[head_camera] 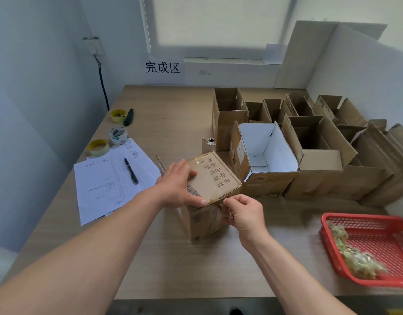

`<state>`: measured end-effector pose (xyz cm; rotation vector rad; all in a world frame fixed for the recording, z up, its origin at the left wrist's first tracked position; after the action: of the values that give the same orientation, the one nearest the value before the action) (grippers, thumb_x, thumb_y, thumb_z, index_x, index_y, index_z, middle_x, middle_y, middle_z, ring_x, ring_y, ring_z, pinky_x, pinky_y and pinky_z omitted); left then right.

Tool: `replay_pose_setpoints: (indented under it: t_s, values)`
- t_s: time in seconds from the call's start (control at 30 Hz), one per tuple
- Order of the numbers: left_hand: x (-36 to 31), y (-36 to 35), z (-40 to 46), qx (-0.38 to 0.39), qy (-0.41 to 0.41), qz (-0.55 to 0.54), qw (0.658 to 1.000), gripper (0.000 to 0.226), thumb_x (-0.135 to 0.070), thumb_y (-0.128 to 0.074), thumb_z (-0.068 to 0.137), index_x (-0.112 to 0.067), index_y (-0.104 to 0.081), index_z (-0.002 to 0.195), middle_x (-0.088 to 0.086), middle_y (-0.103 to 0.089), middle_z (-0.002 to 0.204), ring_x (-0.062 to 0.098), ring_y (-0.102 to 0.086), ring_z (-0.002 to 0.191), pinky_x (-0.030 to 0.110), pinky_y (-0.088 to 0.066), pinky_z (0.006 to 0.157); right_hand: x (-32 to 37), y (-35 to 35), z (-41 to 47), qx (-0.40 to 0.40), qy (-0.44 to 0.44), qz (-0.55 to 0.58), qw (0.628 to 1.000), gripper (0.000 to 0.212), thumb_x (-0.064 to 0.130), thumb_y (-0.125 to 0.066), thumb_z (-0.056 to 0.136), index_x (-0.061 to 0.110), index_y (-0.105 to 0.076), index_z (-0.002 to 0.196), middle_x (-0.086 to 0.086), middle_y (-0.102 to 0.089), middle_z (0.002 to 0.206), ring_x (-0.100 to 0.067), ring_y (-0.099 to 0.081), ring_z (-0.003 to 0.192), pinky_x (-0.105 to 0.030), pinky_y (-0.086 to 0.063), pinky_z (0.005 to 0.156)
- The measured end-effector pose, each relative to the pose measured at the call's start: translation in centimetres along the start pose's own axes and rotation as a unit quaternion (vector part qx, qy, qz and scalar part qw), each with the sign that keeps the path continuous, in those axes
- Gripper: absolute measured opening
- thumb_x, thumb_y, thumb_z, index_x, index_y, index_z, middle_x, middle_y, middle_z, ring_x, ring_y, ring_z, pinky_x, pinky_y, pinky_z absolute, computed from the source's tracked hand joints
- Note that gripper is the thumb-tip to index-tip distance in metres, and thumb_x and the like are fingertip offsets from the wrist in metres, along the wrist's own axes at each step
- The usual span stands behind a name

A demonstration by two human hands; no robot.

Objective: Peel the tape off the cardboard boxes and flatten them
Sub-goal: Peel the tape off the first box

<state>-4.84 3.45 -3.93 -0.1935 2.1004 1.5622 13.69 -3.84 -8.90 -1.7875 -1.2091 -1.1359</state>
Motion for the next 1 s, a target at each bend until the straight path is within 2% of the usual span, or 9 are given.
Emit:
replay_pose_setpoints:
  t_s: [0.07, 0.17, 0.3, 0.4, 0.53, 0.67, 0.83, 0.93, 1.0]
  values:
    - [-0.1, -0.1, 0.0, 0.001, 0.000, 0.003, 1.000, 0.098, -0.061, -0.084, 0.063, -0.022, -0.040, 0.141, -0.008, -0.029, 0.141, 0.016, -0.024, 0.133, 0.047, -0.030, 0.113, 0.2, -0.1, 0.5, -0.024, -0.017, -0.019, 0.999, 0.030, 0.001, -0.065, 0.073, 0.018, -0.057, 0.049, -0.007, -0.057, 0.058, -0.024, -0.055, 0.062, -0.037, -0.046, 0.060]
    - [-0.1, -0.2, 0.0, 0.003, 0.001, 0.005, 1.000, 0.099, -0.062, -0.084, 0.063, -0.023, -0.039, 0.142, -0.008, -0.027, 0.144, 0.017, -0.021, 0.136, 0.047, -0.029, 0.114, 0.4, -0.6, 0.7, -0.056, -0.056, 0.002, 0.997, 0.008, 0.001, -0.058, 0.067, 0.009, -0.057, 0.065, -0.014, -0.054, 0.068, -0.027, -0.053, 0.065, -0.040, -0.047, 0.060]
    - [0.2, -0.2, -0.1, -0.001, 0.001, 0.007, 1.000, 0.099, -0.062, -0.083, 0.064, -0.023, -0.039, 0.143, -0.008, -0.025, 0.145, 0.016, -0.020, 0.136, 0.046, -0.029, 0.113, -0.4, -1.0, 0.6, -0.042, -0.104, 0.108, 0.988, 0.011, -0.005, -0.056, 0.075, 0.001, -0.064, 0.080, -0.016, -0.060, 0.070, -0.028, -0.058, 0.065, -0.039, -0.055, 0.061]
    - [0.3, -0.1, -0.2, -0.004, -0.002, 0.000, 1.000, 0.098, -0.061, -0.083, 0.064, -0.022, -0.039, 0.142, -0.008, -0.025, 0.146, 0.015, -0.020, 0.135, 0.046, -0.029, 0.114, -0.5, -0.4, 0.1, -0.002, -0.050, 0.105, 0.993, 0.005, 0.001, -0.063, 0.083, 0.003, -0.063, 0.078, -0.015, -0.061, 0.070, -0.029, -0.060, 0.069, -0.035, -0.055, 0.058]
    - [0.3, -0.1, 0.0, 0.000, -0.005, -0.004, 1.000, 0.098, -0.060, -0.084, 0.065, -0.023, -0.038, 0.144, -0.007, -0.023, 0.148, 0.015, -0.018, 0.137, 0.045, -0.027, 0.115, -0.3, 0.1, 0.1, 0.019, 0.002, 0.094, 0.995, 0.018, 0.022, -0.069, 0.092, 0.008, -0.062, 0.084, -0.013, -0.069, 0.077, -0.025, -0.067, 0.067, -0.031, -0.053, 0.056]
    - [0.4, -0.2, 0.1, 0.008, -0.003, -0.009, 1.000, 0.100, -0.060, -0.084, 0.065, -0.023, -0.037, 0.145, -0.004, -0.019, 0.154, 0.015, -0.011, 0.142, 0.044, -0.021, 0.116, -0.4, 0.1, 0.0, 0.022, 0.047, 0.059, 0.997, 0.017, 0.020, -0.065, 0.095, 0.008, -0.061, 0.084, -0.011, -0.068, 0.078, -0.020, -0.066, 0.065, -0.033, -0.053, 0.058]
    - [0.3, -0.1, 0.2, 0.006, -0.008, -0.007, 1.000, 0.100, -0.060, -0.084, 0.064, -0.022, -0.038, 0.144, -0.003, -0.022, 0.152, 0.016, -0.014, 0.140, 0.043, -0.023, 0.116, -1.0, 0.4, 0.2, 0.017, 0.064, 0.031, 0.997, 0.021, 0.016, -0.059, 0.099, 0.010, -0.059, 0.079, -0.009, -0.061, 0.071, -0.018, -0.059, 0.066, -0.036, -0.052, 0.059]
    - [0.3, -0.2, 0.3, 0.008, -0.009, -0.006, 1.000, 0.100, -0.060, -0.084, 0.064, -0.023, -0.038, 0.144, -0.004, -0.021, 0.153, 0.013, -0.012, 0.141, 0.041, -0.022, 0.116, -0.5, 0.4, 0.8, -0.033, 0.078, -0.062, 0.994, 0.030, 0.017, -0.062, 0.091, 0.017, -0.056, 0.061, -0.007, -0.058, 0.064, -0.024, -0.055, 0.067, -0.050, -0.054, 0.063]
    - [0.2, -0.3, 0.3, 0.009, -0.010, -0.005, 1.000, 0.099, -0.060, -0.084, 0.064, -0.024, -0.038, 0.144, -0.004, -0.020, 0.153, 0.013, -0.011, 0.142, 0.041, -0.021, 0.115, 0.6, 0.5, 1.0, -0.084, 0.079, -0.119, 0.986, 0.024, 0.023, -0.061, 0.074, 0.009, -0.052, 0.056, -0.010, -0.053, 0.056, -0.023, -0.050, 0.060, -0.054, -0.055, 0.064]
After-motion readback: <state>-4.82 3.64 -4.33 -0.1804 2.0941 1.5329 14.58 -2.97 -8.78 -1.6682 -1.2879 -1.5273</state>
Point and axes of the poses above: each hand's wrist, its own z-axis towards the middle knuckle, its own y-axis out of the back of the hand, x = y × z, the point moved 3 cm from there along z, towards the middle knuckle
